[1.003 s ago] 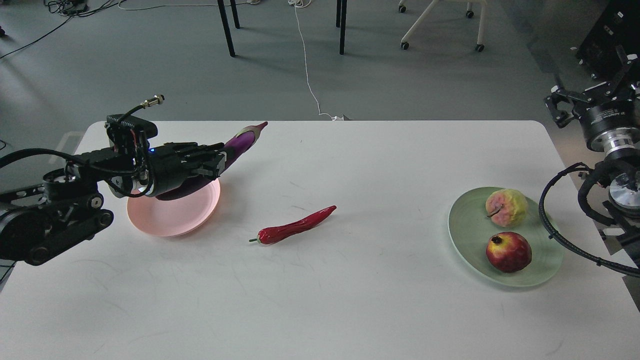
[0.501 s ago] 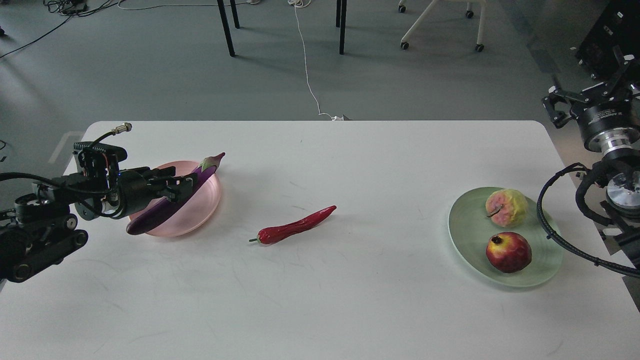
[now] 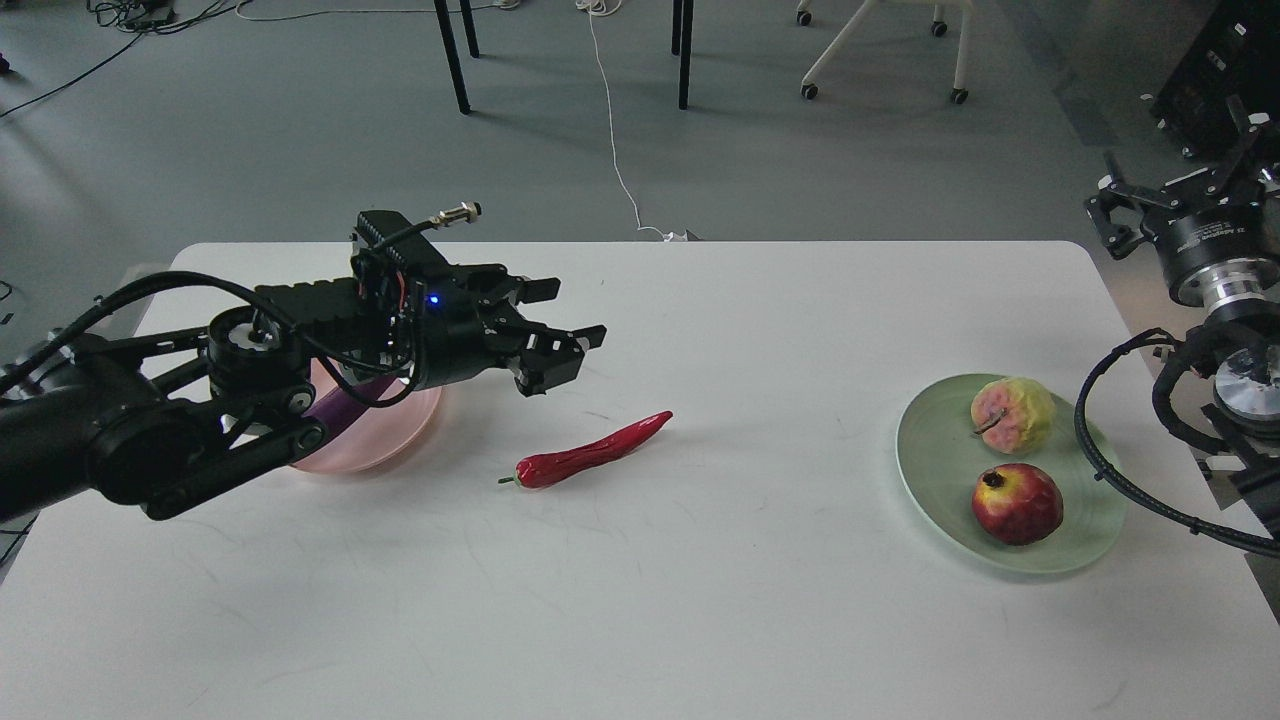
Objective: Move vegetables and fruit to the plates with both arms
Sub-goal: 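Move the left gripper to the red chili pepper and grasp it, then carry the chili pepper onto the pink plate and release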
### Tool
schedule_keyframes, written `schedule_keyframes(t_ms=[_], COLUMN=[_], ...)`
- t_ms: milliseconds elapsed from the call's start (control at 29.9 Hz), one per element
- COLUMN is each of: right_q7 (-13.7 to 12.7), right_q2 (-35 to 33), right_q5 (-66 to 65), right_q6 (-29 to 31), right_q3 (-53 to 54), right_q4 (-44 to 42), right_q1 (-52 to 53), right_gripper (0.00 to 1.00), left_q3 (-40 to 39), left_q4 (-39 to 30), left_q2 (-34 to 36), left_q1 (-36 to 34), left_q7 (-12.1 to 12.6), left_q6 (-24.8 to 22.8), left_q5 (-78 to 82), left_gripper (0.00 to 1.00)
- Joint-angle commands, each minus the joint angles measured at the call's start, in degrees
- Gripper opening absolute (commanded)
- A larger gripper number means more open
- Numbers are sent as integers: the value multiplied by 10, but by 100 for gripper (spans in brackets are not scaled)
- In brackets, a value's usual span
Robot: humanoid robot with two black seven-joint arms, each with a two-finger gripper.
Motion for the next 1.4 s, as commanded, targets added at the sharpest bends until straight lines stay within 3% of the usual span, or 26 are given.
schedule_keyframes(t_ms=[0,134,334,434,635,802,969,1069,1170,1370], right_q7=[1,1,8,9,9,9,9,10,10,10], right_q2=[-6,-13,-16,-14,-11,-13,-18,-22,-21,-15], right_q5=[0,0,0,0,0,0,0,0,0,0], right_q6=[1,1,2,1,1,1,2,2,2,0], right_q3=[0,1,1,1,1,1,2,2,2,2], right_q4=[0,0,0,0,1,0,-2,-3,-2,2], right_q1=[0,-1,-5,-6,-6,-6,-5,-6,-8,-7], right_gripper=[99,99,99,99,99,99,99,99,99,99], left_q3=[38,86,87,87,78,41,-3,-5,-2,0], left_q4=[6,40,84,87,87,44,12,20,73,184], left_q2=[-34,-50,-50,-45,-35,3,108,171,197,188], left_q1=[8,24,65,74,79,78,78,79,83,109], left_q7=[-2,-1,0,1,1,-3,-7,-37,-61,-67], left_q6=[0,2,18,24,23,32,33,33,35,35], left_q5=[75,81,97,100,99,72,-61,-85,-102,-120], left_gripper=[72,68,55,44,13,10,10,10,10,12])
